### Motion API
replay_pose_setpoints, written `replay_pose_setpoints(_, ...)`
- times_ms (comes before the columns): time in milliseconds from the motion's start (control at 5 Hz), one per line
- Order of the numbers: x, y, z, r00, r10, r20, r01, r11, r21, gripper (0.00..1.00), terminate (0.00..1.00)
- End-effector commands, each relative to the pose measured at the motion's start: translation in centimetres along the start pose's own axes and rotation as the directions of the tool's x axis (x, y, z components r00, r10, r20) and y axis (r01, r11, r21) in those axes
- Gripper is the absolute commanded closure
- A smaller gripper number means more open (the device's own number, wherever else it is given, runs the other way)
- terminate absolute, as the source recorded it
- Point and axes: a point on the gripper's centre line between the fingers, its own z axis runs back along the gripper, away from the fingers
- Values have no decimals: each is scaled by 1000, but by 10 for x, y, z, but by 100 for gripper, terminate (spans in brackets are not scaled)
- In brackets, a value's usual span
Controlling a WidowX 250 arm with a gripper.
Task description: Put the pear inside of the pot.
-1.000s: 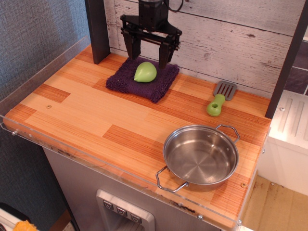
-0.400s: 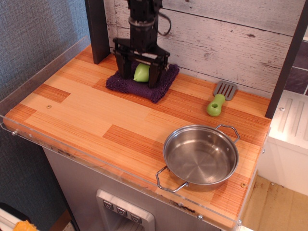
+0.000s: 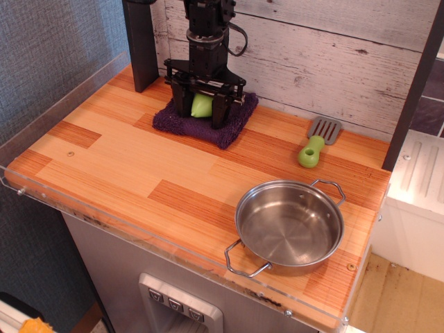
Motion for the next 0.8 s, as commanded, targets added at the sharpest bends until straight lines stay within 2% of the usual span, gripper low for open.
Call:
replay_pose_setpoints(0, -14, 7, 80, 988, 66, 141, -55, 995, -83, 100, 0)
replay_pose_setpoints(200, -51, -11, 116, 984, 55, 170, -33, 991, -129, 100, 0)
replay_pose_setpoints(400, -102, -49, 121, 992, -23, 127, 40, 990, -132, 100, 0)
replay_pose_setpoints(600, -143, -86, 97, 992, -106, 75, 114, 988, -107, 100, 0)
